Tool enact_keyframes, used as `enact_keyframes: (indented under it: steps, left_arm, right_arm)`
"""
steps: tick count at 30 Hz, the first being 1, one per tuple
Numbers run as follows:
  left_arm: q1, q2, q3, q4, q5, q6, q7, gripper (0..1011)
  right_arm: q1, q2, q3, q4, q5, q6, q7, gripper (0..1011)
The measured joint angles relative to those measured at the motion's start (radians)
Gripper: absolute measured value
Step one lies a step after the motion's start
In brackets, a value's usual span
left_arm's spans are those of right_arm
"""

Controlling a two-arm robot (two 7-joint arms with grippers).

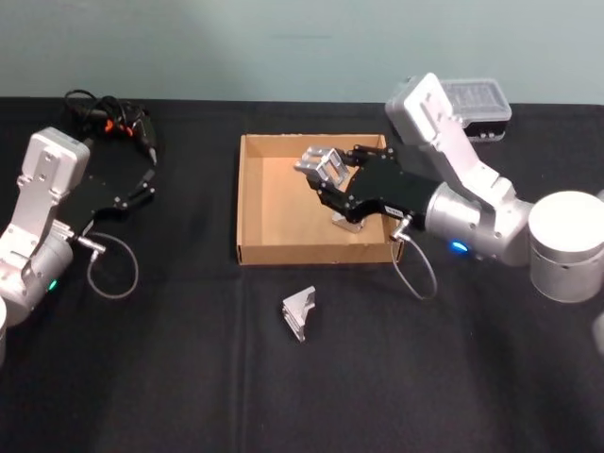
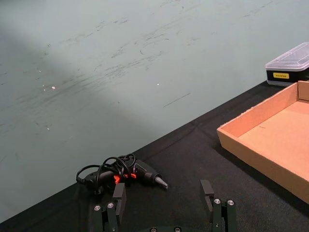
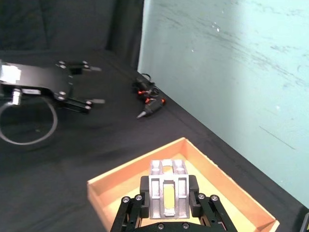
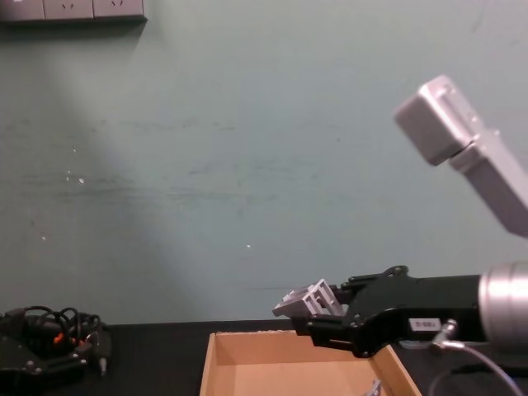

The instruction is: Use one hand to pick up the angle iron from the table and place it into the box.

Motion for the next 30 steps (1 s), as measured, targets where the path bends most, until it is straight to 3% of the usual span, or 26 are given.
enact_keyframes:
  steps: [16, 25, 30]
  left_arm:
    - [0.000, 0.000, 0.000, 0.000, 0.000, 0.000, 0.000, 1000]
    - [0.000, 0.000, 0.000, 0.000, 0.000, 0.000, 0.000, 1000]
    - [0.000, 0.000, 0.000, 0.000, 0.000, 0.000, 0.000, 1000]
  right_arm:
    - [0.136, -0.149, -0.051, 0.306, -0.078, -0.036, 0.010, 453]
    - [0.180, -0.199, -0.062, 0.421, -0.106, -0.054, 0.019, 453]
    - [0.187, -0.209, -0.063, 0.447, -0.117, -0.054, 0.022, 453]
